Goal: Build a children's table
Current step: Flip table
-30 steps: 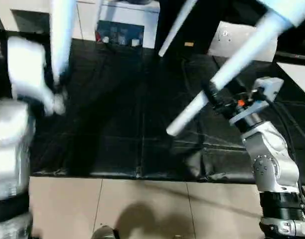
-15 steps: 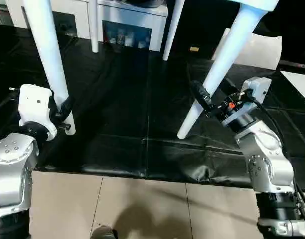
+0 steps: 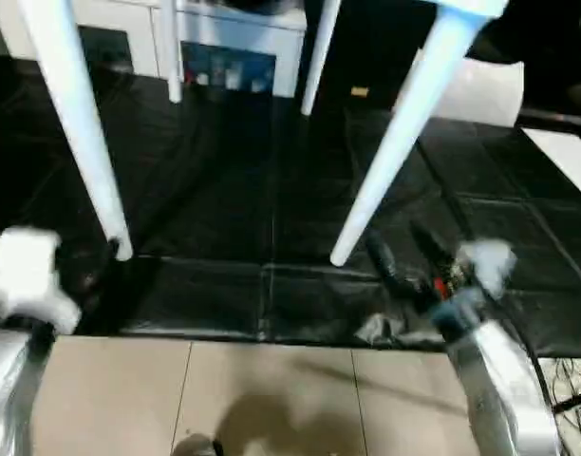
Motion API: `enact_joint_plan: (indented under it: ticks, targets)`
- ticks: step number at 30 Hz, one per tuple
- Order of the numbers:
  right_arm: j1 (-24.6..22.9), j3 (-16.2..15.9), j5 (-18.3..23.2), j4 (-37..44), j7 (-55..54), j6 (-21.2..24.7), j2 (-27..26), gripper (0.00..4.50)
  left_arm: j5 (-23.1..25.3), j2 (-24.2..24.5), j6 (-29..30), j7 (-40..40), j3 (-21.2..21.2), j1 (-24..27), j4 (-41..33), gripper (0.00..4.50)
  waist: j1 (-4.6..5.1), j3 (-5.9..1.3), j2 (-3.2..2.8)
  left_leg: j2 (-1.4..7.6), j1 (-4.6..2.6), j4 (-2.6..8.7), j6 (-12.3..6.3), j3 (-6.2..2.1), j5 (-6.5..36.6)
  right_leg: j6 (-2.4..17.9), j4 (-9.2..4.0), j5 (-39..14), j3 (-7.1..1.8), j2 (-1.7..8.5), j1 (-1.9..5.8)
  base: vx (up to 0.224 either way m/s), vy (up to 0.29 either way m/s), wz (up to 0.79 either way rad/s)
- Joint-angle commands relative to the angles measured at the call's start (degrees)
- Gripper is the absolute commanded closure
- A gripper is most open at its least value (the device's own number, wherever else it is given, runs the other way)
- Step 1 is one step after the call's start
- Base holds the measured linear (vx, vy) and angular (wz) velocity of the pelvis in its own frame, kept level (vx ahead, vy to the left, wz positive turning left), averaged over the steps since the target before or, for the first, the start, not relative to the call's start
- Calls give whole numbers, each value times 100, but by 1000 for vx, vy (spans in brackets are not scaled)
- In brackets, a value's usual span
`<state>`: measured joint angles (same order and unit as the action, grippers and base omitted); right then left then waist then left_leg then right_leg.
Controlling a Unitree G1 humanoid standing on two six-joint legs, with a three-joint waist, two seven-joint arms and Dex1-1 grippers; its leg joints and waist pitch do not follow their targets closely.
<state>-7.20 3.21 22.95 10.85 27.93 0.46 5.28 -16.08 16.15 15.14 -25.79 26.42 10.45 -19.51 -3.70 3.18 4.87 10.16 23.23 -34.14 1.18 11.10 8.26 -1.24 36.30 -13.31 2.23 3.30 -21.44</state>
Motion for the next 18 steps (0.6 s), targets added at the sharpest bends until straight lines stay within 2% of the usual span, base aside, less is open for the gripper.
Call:
enact_joint_plan:
  ticks: [1, 2, 4, 5, 6, 7, 8, 9, 10, 11, 12, 13, 14, 15, 16, 17, 18]
  targets:
    - [-153, 140, 126, 311, -80, -87, 20, 0, -242, -121, -21, -31, 77, 163, -349, 139, -8, -186, -206, 372, -305, 544, 639, -302, 3640, 648, -694, -2547, -271, 481, -115, 0, 0, 0]
    - [-252, 154, 151, 404, -101, -90, 3, 0, -301, -184, 5, -17, 78, 269, -453, 135, 1, -183, -201, 371, -353, 528, 696, -324, 3843, 558, -733, -2858, -271, 496, -128, 0, 0, 0]
    - [-467, 228, 113, 676, -332, 101, -56, 0, -471, -402, 374, 206, -38, 432, -874, 113, 22, -159, -211, 367, -370, 539, 783, -359, 4062, 453, -770, -3157, -259, 489, -148, 0, 0, 0]
    - [-505, 288, 201, 843, -706, 480, -138, 0, -479, -539, 573, 416, -505, 304, -1107, 103, 39, -140, -247, 362, -380, 564, 867, -404, 4298, 410, -774, -3182, -226, 454, -152, 0, 0, 0]
    - [-487, 296, 268, 872, -837, 662, -163, 0, -387, -560, 576, 474, -708, 204, -1112, 103, 42, -139, -258, 356, -391, 574, 896, -422, 4383, 385, -778, -3201, -210, 435, -152, 0, 0, 0]
    - [-361, 263, 185, 839, -1046, 919, -166, 0, -242, -619, 604, 559, -964, -46, -969, 103, 50, -132, -364, 335, -440, 579, 980, -439, 4629, 342, -803, -3195, -175, 396, -176, -62, 33, -5]
    - [-239, 178, 53, 774, -1170, 1132, -154, 0, -137, -677, 578, 590, -1088, -231, -764, 103, 76, -129, -366, 326, -443, 591, 1009, -453, 4709, 323, -803, -3156, -137, 372, -158, -93, 42, -8]
    - [-239, 178, 53, 774, -1170, 1132, -154, 0, -137, -677, 578, 590, -1088, -231, -764, 103, 102, -119, -348, 319, -421, 623, 1032, -463, 4788, 301, -800, -3155, -90, 342, -118, -93, 42, -8]
    - [-138, 76, -95, 706, -1268, 1327, -131, 0, -39, -736, 488, 602, -1170, -362, -547, 103, 140, -115, -335, 317, -337, 715, 1069, -462, 4949, 295, -733, -3135, -2, 316, -11, -107, 52, -19]
    - [44, -46, -340, 598, -1392, 1477, -113, 0, 160, -782, 351, 607, -1310, -542, -193, 103, 167, -87, -469, 347, -13, 1138, 1146, -308, 5374, 347, -284, -2817, 166, 111, 264, -142, 47, -20]
    - [70, -58, -358, 584, -1431, 1538, -117, 0, 192, -787, 342, 607, -1341, -569, -143, 103, 45, -139, -521, 365, 251, 1352, 1134, -182, 5480, 358, 370, -2223, 183, 48, 543, -142, 47, -20]
    - [193, -122, -471, 490, -1586, 1868, -100, 0, 318, -812, 310, 618, -1461, -668, 42, 103, -107, -141, -457, 354, 502, 1477, 1071, -9, 5343, 326, 718, -1903, 142, 6, 701, -173, 21, -6]
    - [346, -245, -568, 360, -1599, 2135, -18, 0, 458, -844, 306, 687, -1629, -772, 180, 103, -197, -211, -315, 226, 250, 1276, 1030, 356, 4233, 173, 581, -2979, -166, 77, 359, -112, -65, 10]
    - [399, -334, -547, 311, -1515, 2221, 37, 0, 493, -879, 365, 772, -1716, -806, 220, 103, 25, -198, 13, 80, -496, -168, 874, 42, 3198, -19, -692, -5050, -435, 642, -530, -112, -65, 10]
    - [413, -405, -517, 288, -1403, 2217, 87, 0, 505, -908, 406, 835, -1781, -803, 222, 103, 164, -127, -25, -226, -370, -1045, 261, -503, 803, 57, -1218, -6654, -668, 915, -601, -64, -53, -5]
    - [408, -499, -541, 258, -1230, 2166, 180, 0, 515, -930, 430, 841, -1873, -734, 177, 103, 131, 44, -137, -196, -134, -955, 344, -791, 784, 436, -1065, -5774, -642, 1111, -140, -75, 54, -18]
    - [409, -537, -538, 263, -1191, 2187, 227, 0, 507, -922, 448, 853, -1926, -703, 153, 103, 148, -6, -265, -64, -535, -575, 606, -841, 2046, 604, -814, -4554, -230, 831, -145, -75, 54, -18]
